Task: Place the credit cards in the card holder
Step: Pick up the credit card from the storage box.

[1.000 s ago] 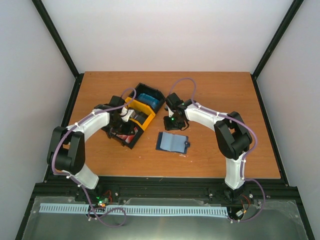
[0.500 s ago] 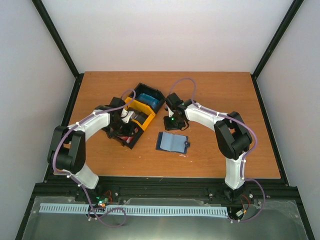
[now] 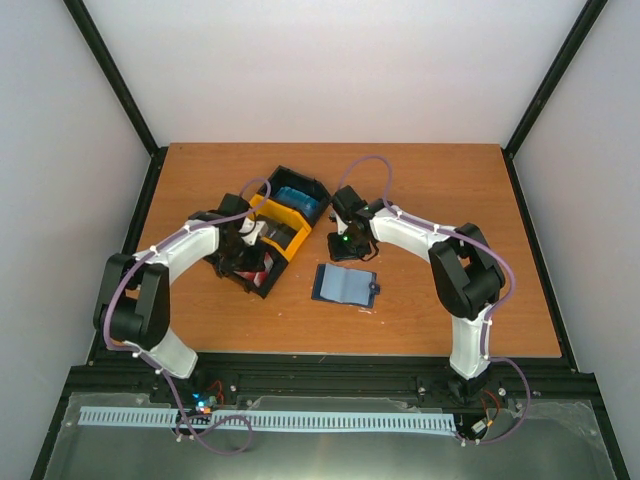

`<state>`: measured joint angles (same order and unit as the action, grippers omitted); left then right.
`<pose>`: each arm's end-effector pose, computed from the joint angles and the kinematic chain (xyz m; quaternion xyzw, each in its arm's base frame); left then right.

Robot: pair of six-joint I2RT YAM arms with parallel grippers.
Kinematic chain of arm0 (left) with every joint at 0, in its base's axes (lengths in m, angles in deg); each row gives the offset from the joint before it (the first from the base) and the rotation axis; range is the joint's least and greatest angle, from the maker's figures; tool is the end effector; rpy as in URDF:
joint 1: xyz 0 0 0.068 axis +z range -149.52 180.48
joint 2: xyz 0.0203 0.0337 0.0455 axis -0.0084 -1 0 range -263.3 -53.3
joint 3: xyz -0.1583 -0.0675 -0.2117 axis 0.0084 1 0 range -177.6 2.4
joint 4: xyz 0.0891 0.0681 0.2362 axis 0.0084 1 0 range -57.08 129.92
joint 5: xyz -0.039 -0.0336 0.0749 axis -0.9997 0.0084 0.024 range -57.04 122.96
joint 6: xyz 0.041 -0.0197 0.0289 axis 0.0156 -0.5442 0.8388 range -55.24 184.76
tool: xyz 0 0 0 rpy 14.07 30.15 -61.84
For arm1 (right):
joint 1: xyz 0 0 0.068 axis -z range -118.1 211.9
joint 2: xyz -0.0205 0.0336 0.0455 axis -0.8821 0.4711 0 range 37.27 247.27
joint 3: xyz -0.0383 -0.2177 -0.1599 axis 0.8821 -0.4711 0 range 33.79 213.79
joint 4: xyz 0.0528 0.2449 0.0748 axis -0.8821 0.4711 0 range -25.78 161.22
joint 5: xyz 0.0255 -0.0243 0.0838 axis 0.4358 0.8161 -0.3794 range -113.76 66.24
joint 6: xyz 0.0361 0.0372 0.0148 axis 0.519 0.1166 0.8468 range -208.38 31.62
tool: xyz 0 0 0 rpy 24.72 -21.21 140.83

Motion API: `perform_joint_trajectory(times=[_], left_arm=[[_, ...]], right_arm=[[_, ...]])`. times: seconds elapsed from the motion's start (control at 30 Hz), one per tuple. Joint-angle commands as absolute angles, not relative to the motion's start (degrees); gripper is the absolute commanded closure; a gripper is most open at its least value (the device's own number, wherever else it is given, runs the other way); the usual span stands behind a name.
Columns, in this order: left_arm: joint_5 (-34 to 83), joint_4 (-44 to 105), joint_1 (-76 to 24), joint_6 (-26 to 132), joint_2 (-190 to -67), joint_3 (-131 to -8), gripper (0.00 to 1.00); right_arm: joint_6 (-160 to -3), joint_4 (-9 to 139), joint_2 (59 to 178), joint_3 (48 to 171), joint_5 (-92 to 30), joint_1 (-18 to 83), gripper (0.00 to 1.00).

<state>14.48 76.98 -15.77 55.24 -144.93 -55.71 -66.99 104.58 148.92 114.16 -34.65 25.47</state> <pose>0.2734 -0.0915 0.1869 0.0750 0.9785 -0.1794 0.0685 0.3116 0.2383 0.1796 -0.1436 0.9723 0.1588 0.0937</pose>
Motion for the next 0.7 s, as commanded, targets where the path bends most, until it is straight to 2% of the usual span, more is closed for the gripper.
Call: perform_joint_trajectory(times=[0.0,0.33,0.67], left_arm=[[17.03,77.43,-15.78,55.36,-142.91,-57.14,0.93],[19.10,79.39,-15.78,54.15,-140.10,-58.42,0.97],[20.49,80.95,-15.69,52.95,-136.76,-59.13,0.99]], right_arm=[[-67.64,104.56,146.33,113.67,-33.57,25.16,0.67],[-68.06,103.31,145.55,113.86,-36.85,25.15,0.66],[-68.62,95.30,143.44,113.86,-52.71,25.33,0.50]])
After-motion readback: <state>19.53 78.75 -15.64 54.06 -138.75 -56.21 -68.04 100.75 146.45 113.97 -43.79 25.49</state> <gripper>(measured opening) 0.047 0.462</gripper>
